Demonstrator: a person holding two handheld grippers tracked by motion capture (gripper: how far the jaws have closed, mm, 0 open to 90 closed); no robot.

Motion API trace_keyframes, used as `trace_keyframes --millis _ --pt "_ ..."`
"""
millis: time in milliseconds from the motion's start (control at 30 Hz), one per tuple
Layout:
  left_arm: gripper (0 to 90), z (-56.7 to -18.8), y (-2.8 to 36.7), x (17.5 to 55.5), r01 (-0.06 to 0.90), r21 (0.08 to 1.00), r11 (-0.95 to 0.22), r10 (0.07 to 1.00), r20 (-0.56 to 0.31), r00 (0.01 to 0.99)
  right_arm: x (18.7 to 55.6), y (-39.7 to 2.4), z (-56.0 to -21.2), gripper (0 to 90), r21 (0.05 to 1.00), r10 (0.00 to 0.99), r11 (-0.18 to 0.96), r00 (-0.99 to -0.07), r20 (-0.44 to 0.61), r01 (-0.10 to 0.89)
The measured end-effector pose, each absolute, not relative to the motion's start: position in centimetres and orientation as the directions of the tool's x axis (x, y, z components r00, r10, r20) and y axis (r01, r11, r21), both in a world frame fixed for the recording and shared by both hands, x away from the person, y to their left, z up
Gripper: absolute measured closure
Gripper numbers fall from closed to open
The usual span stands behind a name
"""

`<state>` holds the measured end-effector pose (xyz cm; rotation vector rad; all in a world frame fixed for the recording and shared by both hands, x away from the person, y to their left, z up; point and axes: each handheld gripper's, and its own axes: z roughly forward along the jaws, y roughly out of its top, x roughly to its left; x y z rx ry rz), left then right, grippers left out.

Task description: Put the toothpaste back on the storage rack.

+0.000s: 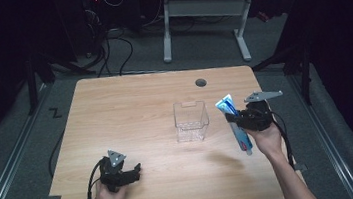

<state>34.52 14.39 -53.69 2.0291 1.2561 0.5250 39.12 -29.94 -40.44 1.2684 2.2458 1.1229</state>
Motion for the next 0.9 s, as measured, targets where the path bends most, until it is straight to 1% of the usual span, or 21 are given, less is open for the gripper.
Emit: trace_keyframes --millis 167,900 --pt "14.9 -53.7 14.4 34.5 0.616 0.729 -0.299 0.892 -0.015 0.452 39.1 -29.2 -39.8 72.3 0.779 0.811 0.304 -0.578 0.090 0.548" --pt "14.9 -53.7 14.4 34.5 0.616 0.729 -0.299 0.892 -0.016 0.452 39.5 -26.4 -38.2 72.2 0.818 0.767 0.294 -0.633 0.107 0.495"
